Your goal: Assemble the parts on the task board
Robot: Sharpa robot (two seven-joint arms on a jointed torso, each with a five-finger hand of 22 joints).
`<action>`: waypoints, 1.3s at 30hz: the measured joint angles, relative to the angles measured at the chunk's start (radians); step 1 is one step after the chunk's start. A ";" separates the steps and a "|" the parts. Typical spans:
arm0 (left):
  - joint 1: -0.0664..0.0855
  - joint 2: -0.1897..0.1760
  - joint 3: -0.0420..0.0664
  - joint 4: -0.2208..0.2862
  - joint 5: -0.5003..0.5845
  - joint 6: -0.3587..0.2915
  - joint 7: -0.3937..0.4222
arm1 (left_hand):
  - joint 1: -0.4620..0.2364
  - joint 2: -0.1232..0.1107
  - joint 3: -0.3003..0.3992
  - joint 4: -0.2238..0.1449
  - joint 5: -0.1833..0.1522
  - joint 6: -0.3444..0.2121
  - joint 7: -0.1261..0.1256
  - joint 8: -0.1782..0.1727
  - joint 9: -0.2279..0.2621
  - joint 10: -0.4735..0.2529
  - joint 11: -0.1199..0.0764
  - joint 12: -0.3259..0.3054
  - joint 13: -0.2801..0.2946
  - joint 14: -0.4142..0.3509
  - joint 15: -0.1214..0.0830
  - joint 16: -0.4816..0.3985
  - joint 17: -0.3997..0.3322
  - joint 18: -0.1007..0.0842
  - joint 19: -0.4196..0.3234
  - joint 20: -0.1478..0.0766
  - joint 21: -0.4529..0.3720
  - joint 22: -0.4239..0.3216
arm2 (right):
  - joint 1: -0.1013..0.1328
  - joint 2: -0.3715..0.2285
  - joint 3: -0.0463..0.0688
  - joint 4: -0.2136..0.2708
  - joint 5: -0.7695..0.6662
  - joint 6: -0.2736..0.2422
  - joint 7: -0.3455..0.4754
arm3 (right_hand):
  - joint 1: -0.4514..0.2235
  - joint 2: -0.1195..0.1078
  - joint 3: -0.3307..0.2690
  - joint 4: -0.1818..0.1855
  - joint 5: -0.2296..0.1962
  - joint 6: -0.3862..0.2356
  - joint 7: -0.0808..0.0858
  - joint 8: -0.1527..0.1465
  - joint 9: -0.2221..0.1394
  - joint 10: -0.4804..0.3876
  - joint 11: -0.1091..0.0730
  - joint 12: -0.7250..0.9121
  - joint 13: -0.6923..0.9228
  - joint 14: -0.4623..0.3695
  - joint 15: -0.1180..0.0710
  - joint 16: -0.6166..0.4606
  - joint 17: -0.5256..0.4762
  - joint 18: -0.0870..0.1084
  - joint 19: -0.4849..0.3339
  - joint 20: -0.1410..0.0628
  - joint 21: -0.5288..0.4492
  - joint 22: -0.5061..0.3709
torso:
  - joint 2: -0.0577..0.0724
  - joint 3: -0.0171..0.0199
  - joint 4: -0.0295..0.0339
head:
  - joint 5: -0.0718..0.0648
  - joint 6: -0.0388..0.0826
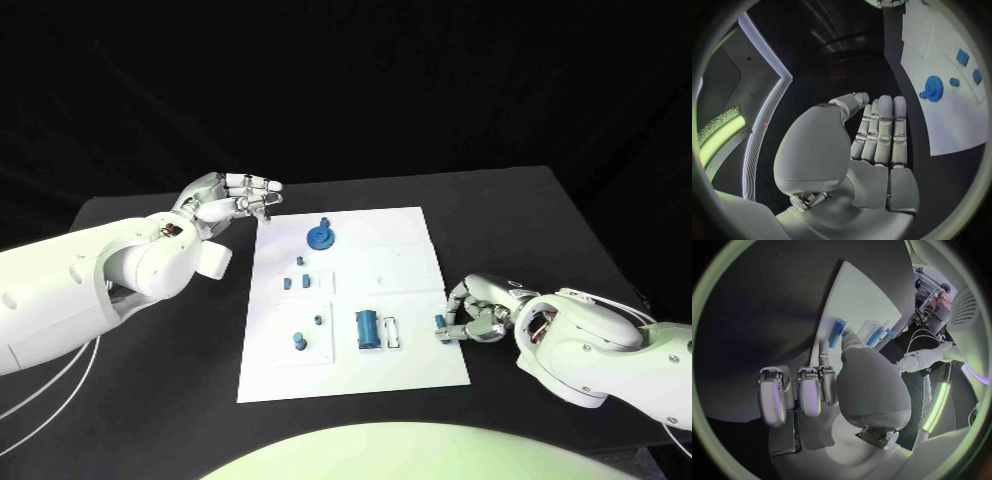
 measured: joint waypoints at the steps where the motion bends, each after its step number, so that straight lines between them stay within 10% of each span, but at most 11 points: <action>1: 0.000 0.000 0.000 0.000 0.000 0.000 0.000 | 0.000 0.000 0.000 0.000 0.000 0.000 0.000 0.000 0.000 0.000 0.000 0.000 0.000 0.000 0.000 0.000 0.000 0.000 0.000 0.000 0.000 0.000 | -0.001 0.002 0.000 -0.002 -0.002 0.000 -0.001 | 0.000 0.000 0.000 0.000 0.000 0.000 0.000 0.003 0.002 0.000 0.000 0.000 0.000 0.000 0.000 0.000 0.000 0.000 0.000 0.000 0.000 0.000 | 0.000 -0.0003 0.0000 | 0.000 -0.001; 9: 0.000 -0.001 0.000 0.000 0.000 0.000 0.000 | 0.000 0.000 0.000 0.000 0.000 0.000 0.000 0.000 0.000 0.000 0.000 0.000 0.000 0.000 0.000 0.000 -0.001 0.000 0.000 0.000 0.000 0.000 | -0.005 0.020 0.005 -0.015 -0.021 0.007 -0.008 | 0.059 0.018 0.051 -0.006 -0.015 0.017 -0.005 0.010 0.020 0.002 -0.013 0.000 0.000 0.002 -0.010 0.000 0.000 0.000 0.000 0.000 0.000 0.000 | 0.000 -0.0005 -0.0001 | 0.002 -0.002; 14: 0.000 -0.002 0.000 0.000 0.000 0.001 0.000 | 0.000 0.000 0.000 0.000 0.000 0.000 0.000 0.000 0.000 0.000 0.000 0.000 0.000 0.000 0.000 0.000 -0.001 0.000 0.000 0.000 0.000 0.000 | -0.010 0.036 0.008 -0.018 -0.040 0.017 -0.011 | 0.135 -0.006 0.124 -0.018 -0.007 0.020 -0.013 -0.005 0.127 0.006 -0.016 0.000 0.000 -0.002 -0.013 0.000 0.001 0.000 0.000 -0.008 0.000 0.000 | 0.000 -0.0005 0.0000 | 0.002 -0.004; 32: 0.000 -0.004 0.000 0.001 0.000 0.001 0.000 | 0.000 0.000 0.000 0.000 0.000 0.000 0.000 0.000 -0.001 0.000 0.000 0.000 -0.001 0.000 0.000 0.000 -0.001 0.000 0.000 0.000 0.000 0.000 | -0.013 0.051 0.006 -0.004 -0.095 0.023 -0.019 | 0.130 -0.055 0.300 0.046 0.201 0.039 -0.021 -0.039 0.124 0.004 -0.021 -0.006 0.000 0.002 -0.017 0.000 0.001 0.000 0.000 -0.015 0.008 0.000 | -0.001 -0.0012 0.0002 | 0.005 0.001; 35: 0.000 -0.005 0.000 0.001 0.000 0.001 0.000 | 0.000 0.000 0.000 0.000 0.000 0.000 0.000 0.000 -0.001 0.000 0.000 0.000 -0.001 0.000 0.000 0.000 -0.001 0.000 0.000 0.000 0.000 0.000 | -0.006 0.059 0.001 0.010 -0.077 0.012 -0.024 | 0.107 -0.050 0.346 0.034 0.241 0.039 -0.021 -0.039 0.049 0.004 -0.025 -0.006 0.000 -0.001 -0.019 0.000 0.001 0.000 0.000 -0.015 0.015 0.000 | -0.001 -0.0012 0.0002 | 0.005 0.002; 39: 0.000 -0.004 0.000 0.001 0.000 0.001 -0.001 | 0.000 0.000 0.000 0.000 0.000 0.000 0.000 0.000 -0.001 0.000 0.000 0.000 -0.001 0.000 0.000 0.000 -0.001 0.000 0.000 0.000 0.000 0.000 | 0.003 0.077 -0.003 0.025 -0.028 0.003 -0.030 | 0.078 -0.047 0.373 0.033 0.270 0.035 -0.024 -0.031 0.061 0.002 -0.027 -0.006 0.000 -0.002 -0.020 0.000 0.000 0.000 0.000 -0.015 0.016 0.000 | -0.001 -0.0011 0.0002 | 0.004 0.002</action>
